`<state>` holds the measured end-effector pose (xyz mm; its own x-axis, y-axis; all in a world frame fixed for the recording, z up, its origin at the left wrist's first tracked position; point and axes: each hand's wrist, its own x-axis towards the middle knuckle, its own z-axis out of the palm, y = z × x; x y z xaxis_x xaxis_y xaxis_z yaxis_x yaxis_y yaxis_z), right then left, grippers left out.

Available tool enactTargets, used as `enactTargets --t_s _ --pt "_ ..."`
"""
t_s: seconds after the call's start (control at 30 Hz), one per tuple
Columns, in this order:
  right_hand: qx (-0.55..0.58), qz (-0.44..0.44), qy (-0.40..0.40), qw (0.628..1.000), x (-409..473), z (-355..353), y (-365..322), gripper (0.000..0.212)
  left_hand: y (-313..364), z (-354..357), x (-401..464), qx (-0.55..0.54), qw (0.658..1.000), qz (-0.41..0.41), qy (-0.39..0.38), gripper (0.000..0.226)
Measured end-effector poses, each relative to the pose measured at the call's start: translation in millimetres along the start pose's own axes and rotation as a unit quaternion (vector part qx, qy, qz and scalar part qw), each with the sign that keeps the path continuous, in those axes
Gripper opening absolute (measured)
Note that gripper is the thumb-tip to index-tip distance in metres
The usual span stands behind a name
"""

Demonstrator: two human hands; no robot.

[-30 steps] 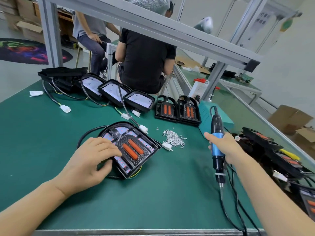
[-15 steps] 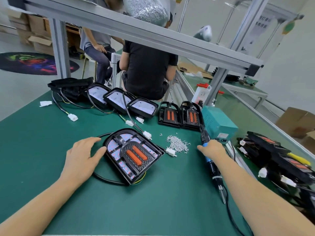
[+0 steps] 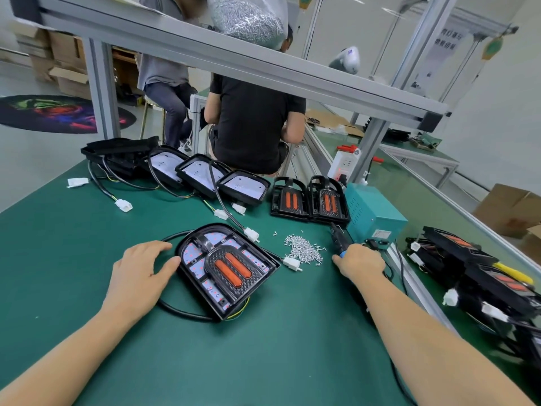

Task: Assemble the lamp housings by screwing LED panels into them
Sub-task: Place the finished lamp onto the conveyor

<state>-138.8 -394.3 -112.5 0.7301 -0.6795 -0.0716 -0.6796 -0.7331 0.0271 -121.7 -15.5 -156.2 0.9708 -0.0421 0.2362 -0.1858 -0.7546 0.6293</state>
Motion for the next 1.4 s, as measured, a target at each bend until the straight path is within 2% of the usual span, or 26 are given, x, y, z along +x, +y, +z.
enactTargets --t_s 0.17,0.3,0.37,0.43,0.5,0.53,0.6,0.67,0.7,0.8,0.97,1.07,1.13,1.4 --pt "0.057 -0.004 -0.048 0.997 6.0 2.0 7.6 0.046 2.0 -1.2 -0.7 -0.001 1.0 -0.002 -0.003 0.032" --pt "0.041 0.017 -0.029 0.999 0.6 3.5 7.1 0.068 2.7 -1.9 -1.7 -0.009 1.0 -0.006 -0.005 0.032" --pt "-0.031 0.003 0.035 0.999 -7.4 1.1 2.8 0.075 3.8 -2.0 -1.9 -0.008 1.0 -0.005 -0.005 0.032" --pt "-0.069 -0.054 0.131 0.987 -20.7 -6.3 -9.3 0.074 4.4 -1.6 -2.0 -0.006 1.0 -0.004 -0.001 0.032" --pt "-0.011 -0.157 0.176 0.972 -37.0 -11.3 -29.5 0.069 4.5 -1.2 -2.3 -0.006 1.0 -0.004 0.002 0.032" --pt "0.055 -0.209 0.156 0.964 -46.1 -12.2 -41.6 0.066 4.2 -1.0 -2.2 -0.006 1.0 -0.004 0.004 0.032" --pt "0.197 -0.272 0.049 0.941 -67.4 -11.5 -66.4 0.065 3.4 -0.8 -2.2 -0.011 1.0 -0.004 0.008 0.032" --pt "0.248 -0.293 -0.058 0.922 -85.0 -6.2 -86.7 0.068 2.5 -0.5 -2.1 -0.016 1.0 -0.006 0.014 0.034" --pt "0.247 -0.304 -0.084 0.916 -89.6 -1.3 -93.4 0.065 1.8 -0.1 -1.9 -0.016 1.0 -0.007 0.017 0.036" --pt "0.261 -0.312 -0.098 0.908 -90.3 6.1 -104.9 0.052 0.3 1.7 -1.1 -0.003 1.0 -0.007 0.023 0.043" --pt "0.296 -0.292 -0.121 0.901 -79.3 5.3 -108.2 0.071 0.1 5.9 -2.9 0.022 1.0 0.003 0.022 0.052" --pt "0.271 -0.293 -0.162 0.903 -74.8 8.5 -110.7 0.059 -1.1 7.8 -3.4 0.044 0.999 0.007 0.017 0.054" --pt "0.254 -0.287 -0.178 0.906 -73.2 8.8 -111.3 0.058 -1.7 9.2 -3.3 0.067 0.998 0.009 0.013 0.053" --pt "0.229 -0.293 -0.16 0.914 -72.4 11.0 -111.6 0.071 -2.1 12.3 -2.6 0.098 0.995 0.017 -0.011 0.058"
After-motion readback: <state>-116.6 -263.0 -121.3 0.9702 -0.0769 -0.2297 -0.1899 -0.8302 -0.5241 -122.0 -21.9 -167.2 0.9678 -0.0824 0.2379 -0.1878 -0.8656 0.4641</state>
